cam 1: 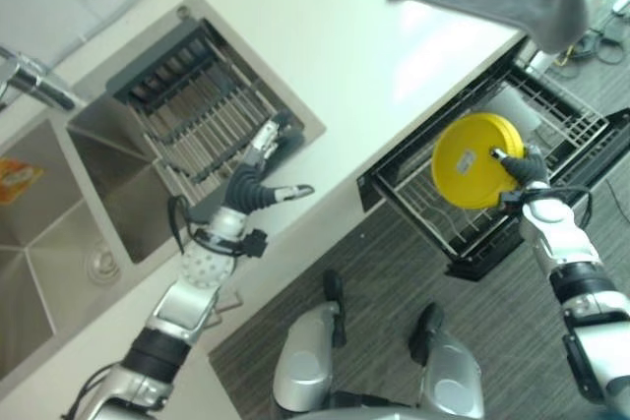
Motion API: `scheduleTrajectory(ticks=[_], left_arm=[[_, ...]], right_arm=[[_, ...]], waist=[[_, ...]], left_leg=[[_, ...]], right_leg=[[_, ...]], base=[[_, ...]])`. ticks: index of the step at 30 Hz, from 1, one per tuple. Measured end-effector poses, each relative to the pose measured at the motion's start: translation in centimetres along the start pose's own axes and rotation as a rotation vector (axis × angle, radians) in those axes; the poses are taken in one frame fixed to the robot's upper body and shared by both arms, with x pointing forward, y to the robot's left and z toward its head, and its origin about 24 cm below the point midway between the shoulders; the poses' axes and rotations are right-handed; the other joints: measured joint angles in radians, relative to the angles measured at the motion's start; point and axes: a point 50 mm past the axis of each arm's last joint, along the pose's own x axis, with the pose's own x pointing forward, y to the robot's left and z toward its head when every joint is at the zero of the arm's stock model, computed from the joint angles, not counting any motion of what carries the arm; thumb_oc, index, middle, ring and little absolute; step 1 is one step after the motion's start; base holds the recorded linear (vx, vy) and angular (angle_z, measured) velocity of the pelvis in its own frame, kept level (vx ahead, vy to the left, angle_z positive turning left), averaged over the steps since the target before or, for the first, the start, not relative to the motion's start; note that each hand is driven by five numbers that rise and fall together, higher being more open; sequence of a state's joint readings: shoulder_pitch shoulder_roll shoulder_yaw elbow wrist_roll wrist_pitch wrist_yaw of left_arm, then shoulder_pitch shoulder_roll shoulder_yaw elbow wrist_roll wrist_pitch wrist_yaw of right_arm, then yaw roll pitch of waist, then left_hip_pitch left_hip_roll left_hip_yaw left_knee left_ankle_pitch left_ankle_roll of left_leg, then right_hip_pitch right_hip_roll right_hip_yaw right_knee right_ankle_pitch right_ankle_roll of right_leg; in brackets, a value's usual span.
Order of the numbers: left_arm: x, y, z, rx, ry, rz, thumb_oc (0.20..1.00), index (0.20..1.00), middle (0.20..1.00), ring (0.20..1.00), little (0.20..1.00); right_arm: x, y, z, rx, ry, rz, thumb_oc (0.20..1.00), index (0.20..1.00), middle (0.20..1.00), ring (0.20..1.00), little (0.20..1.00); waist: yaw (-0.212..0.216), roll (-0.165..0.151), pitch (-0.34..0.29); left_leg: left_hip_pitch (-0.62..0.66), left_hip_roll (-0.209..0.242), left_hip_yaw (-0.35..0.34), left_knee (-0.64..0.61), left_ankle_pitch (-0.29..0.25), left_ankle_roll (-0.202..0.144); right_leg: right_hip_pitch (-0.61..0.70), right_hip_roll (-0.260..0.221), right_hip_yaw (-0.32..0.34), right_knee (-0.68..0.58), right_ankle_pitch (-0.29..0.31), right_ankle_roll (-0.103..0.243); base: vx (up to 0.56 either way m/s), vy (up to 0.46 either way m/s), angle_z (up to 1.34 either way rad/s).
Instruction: Place the dishes in the dishwasher.
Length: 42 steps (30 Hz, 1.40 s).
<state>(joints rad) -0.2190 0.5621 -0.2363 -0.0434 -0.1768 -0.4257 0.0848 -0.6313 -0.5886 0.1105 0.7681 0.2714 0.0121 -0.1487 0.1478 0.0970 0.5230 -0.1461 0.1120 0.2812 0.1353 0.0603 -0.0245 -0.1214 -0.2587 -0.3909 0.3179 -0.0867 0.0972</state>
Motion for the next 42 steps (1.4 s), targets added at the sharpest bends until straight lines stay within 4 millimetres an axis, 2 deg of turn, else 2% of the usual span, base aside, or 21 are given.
scheduleTrajectory(ticks=[3, 6, 9, 10, 13, 16, 21, 24, 27, 31, 37, 39, 41, 42], left_arm=[[0.4, 0.1, 0.2, 0.007, -0.020, -0.006, 1.000, 1.000, 1.000, 1.000, 1.000], [0.5, 0.1, 0.6, 0.015, -0.050, -0.012, 1.000, 1.000, 1.000, 1.000, 1.000], [0.4, 0.1, 0.8, 0.027, -0.068, -0.023, 1.000, 1.000, 1.000, 1.000, 1.000], [0.4, 0.2, 0.8, 0.030, -0.071, -0.025, 1.000, 1.000, 1.000, 1.000, 1.000], [0.4, 0.5, 1.5, 0.053, -0.113, -0.045, 1.000, 1.000, 1.000, 1.000, 1.000], [0.5, 0.9, 2.2, 0.080, -0.147, -0.064, 1.000, 1.000, 1.000, 1.000, 1.000], [1.1, 1.7, 3.0, 0.128, -0.186, -0.085, 1.000, 1.000, 1.000, 1.000, 1.000], [1.2, 1.8, 3.6, 0.136, -0.235, -0.100, 1.000, 1.000, 1.000, 1.000, 1.000], [1.6, 1.4, 5.0, 0.135, -0.334, -0.170, 1.000, 1.000, 1.000, 1.000, 1.000], [1.6, 0.3, 5.3, -0.020, -0.373, -0.262, 1.000, 1.000, 1.000, 1.000, 1.000], [2.5, -2.6, 6.1, -0.303, -0.432, -0.541, 1.000, 1.000, 1.000, 1.000, 1.000], [3.6, -4.3, 6.6, -0.507, -0.387, -0.710, 1.000, 1.000, 1.000, 1.000, 1.000], [4.0, -6.3, 6.3, -0.542, -0.288, -0.872, 1.000, 1.000, 1.000, 1.000, 1.000], [4.0, -6.6, 6.0, -0.525, -0.234, -0.930, 1.000, 1.000, 1.000, 1.000, 1.000]], right_arm=[[0.8, -1.1, 1.2, -0.220, -0.035, 0.032, 0.200, 0.200, 0.200, 0.200, 0.200], [0.9, -0.9, 4.0, -0.735, -0.227, 0.149, 0.200, 0.200, 0.200, 0.200, 0.200], [0.7, -0.1, 6.0, -1.031, -0.387, 0.195, 0.200, 0.200, 0.200, 0.200, 0.200], [0.6, 0.2, 6.4, -1.056, -0.418, 0.194, 0.200, 0.200, 0.200, 0.200, 0.200], [0.4, 1.5, 8.0, -1.284, -0.580, 0.204, 0.200, 0.200, 0.200, 0.200, 0.200], [0.1, 1.9, 8.0, -1.426, -0.696, 0.197, 0.200, 0.200, 0.200, 0.200, 0.200], [-0.1, 1.3, 9.5, -1.580, -0.863, 0.107, 0.200, 0.200, 0.200, 0.200, 0.200], [-0.2, 1.4, 9.2, -1.617, -0.914, 0.072, 0.200, 0.200, 0.200, 0.200, 0.200], [0.3, 0.2, 8.9, -1.592, -0.837, 0.000, 0.200, 0.200, 0.200, 0.200, 0.200], [1.0, -0.8, 7.0, -1.567, -0.702, -0.035, 0.200, 0.200, 0.200, 0.200, 0.200], [1.0, -0.4, 6.8, -1.538, -0.707, -0.044, 0.200, 0.200, 0.200, 0.200, 0.200], [1.0, -0.2, 6.9, -1.517, -0.710, -0.040, 0.200, 0.200, 0.200, 0.200, 0.200], [1.0, 0.0, 7.0, -1.504, -0.725, -0.028, 0.200, 0.200, 0.200, 0.200, 0.200], [1.0, 0.1, 7.1, -1.501, -0.733, -0.028, 0.200, 0.200, 0.200, 0.200, 0.200]], waist=[[0.003, 0.004, 0.008], [0.017, 0.000, 0.015], [0.042, -0.002, 0.016], [0.051, -0.002, 0.016], [0.054, -0.002, 0.016], [0.062, -0.005, 0.018], [0.072, -0.024, 0.021], [0.079, -0.043, 0.020], [0.078, -0.044, 0.020], [0.075, -0.044, 0.019], [0.045, -0.044, 0.019], [0.034, -0.043, 0.019], [0.015, -0.041, 0.018], [0.007, -0.040, 0.017]], left_leg=[[-0.040, -0.003, -0.018, 0.028, -0.001, 0.003], [-0.084, 0.000, -0.040, 0.061, -0.002, 0.004], [-0.115, 0.006, -0.060, 0.080, -0.002, -0.006], [-0.118, 0.007, -0.062, 0.080, -0.001, -0.007], [-0.151, 0.009, -0.090, 0.080, 0.012, -0.010], [-0.170, 0.008, -0.107, 0.080, 0.017, -0.007], [-0.209, 0.014, -0.135, 0.113, 0.013, -0.006], [-0.234, 0.015, -0.143, 0.130, 0.011, -0.005], [-0.283, 0.009, -0.152, 0.150, 0.012, -0.001], [-0.283, 0.009, -0.156, 0.150, 0.016, 0.003], [-0.281, 0.010, -0.147, 0.150, 0.019, 0.004], [-0.274, 0.011, -0.127, 0.150, 0.019, 0.005], [-0.270, 0.011, -0.112, 0.150, 0.017, 0.007], [-0.269, 0.011, -0.104, 0.150, 0.016, 0.009]], right_leg=[[-0.032, -0.013, -0.008, 0.033, -0.011, 0.002], [-0.069, -0.025, -0.023, 0.086, -0.032, -0.008], [-0.096, -0.029, -0.034, 0.122, -0.055, -0.018], [-0.101, -0.028, -0.034, 0.126, -0.058, -0.020], [-0.118, -0.025, -0.053, 0.140, -0.069, -0.024], [-0.121, -0.021, -0.068, 0.140, -0.070, -0.024], [-0.131, -0.016, -0.089, 0.146, -0.074, -0.025], [-0.149, -0.019, -0.089, 0.162, -0.078, -0.025], [-0.198, -0.032, -0.087, 0.194, -0.086, -0.032], [-0.199, -0.032, -0.087, 0.197, -0.087, -0.032], [-0.208, -0.034, -0.077, 0.205, -0.087, -0.035], [-0.217, -0.036, -0.056, 0.206, -0.082, -0.034], [-0.221, -0.037, -0.044, 0.203, -0.075, -0.031], [-0.228, -0.037, -0.034, 0.204, -0.073, -0.030]], base=[[-0.07, -0.042, 0.16], [-0.03, -0.075, 0.18], [-0.02, -0.075, 0.17], [-0.02, -0.082, 0.05], [-0.01, -0.082, 0.21], [0.00, -0.102, 0.17], [0.02, -0.090, 0.13], [-0.03, -0.041, 0.05], [-0.02, -0.015, 0.10], [-0.02, -0.030, 0.02], [-0.02, 0.017, -0.04], [-0.06, 0.084, -0.20], [-0.06, 0.057, -0.17], [-0.05, 0.057, -0.21]])
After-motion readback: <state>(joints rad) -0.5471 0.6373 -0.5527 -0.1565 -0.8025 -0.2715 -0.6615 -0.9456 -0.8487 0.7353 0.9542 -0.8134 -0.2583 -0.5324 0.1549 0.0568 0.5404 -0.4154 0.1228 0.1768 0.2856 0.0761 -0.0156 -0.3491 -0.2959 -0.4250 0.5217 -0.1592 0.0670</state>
